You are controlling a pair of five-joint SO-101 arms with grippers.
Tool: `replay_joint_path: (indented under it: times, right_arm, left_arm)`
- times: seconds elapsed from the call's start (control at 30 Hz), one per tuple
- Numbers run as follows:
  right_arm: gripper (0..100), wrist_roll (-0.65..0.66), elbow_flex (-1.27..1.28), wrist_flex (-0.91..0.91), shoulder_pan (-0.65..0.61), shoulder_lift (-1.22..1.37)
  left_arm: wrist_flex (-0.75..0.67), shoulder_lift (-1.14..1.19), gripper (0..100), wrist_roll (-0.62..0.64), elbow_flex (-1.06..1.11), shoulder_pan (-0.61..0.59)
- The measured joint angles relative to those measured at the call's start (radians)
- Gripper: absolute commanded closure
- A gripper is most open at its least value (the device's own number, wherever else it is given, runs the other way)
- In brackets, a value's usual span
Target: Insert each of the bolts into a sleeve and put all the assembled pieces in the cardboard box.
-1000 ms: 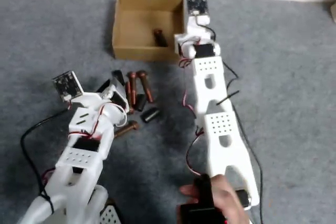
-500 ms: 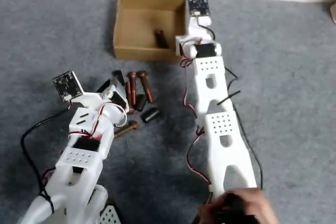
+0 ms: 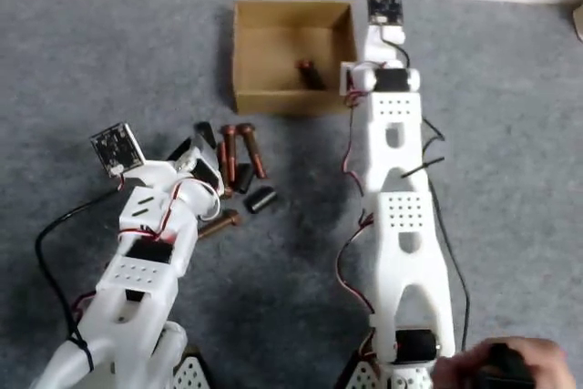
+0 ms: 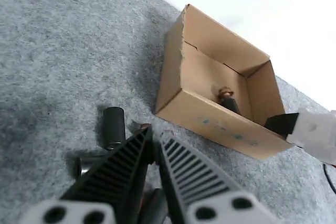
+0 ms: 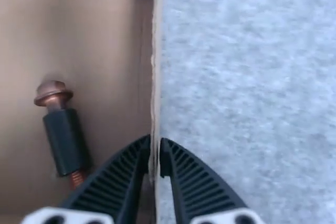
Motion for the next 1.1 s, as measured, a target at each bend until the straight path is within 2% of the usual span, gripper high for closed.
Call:
replay_joint_path:
  times: [0.27,0.53,0.83,1.1]
  right_arm:
    - [98.5,0.0,0.0,0.008,0.044,0.0]
    - [71.7,0.0,0.0,0.049,0.021,-0.028]
    - [70.9,0.0,0.0,0.126,-0.057,-0.311]
    - [70.9,0.0,-0.002,0.465,-0.066,-0.592]
  left_arm:
    - [0.0,0.0,99,0.0,0.0,0.0]
    - [0.0,0.0,99,0.0,0.0,0.0]
    - [0.0,0.0,99,0.0,0.0,0.0]
    - [0.0,0.0,99,0.0,0.0,0.0]
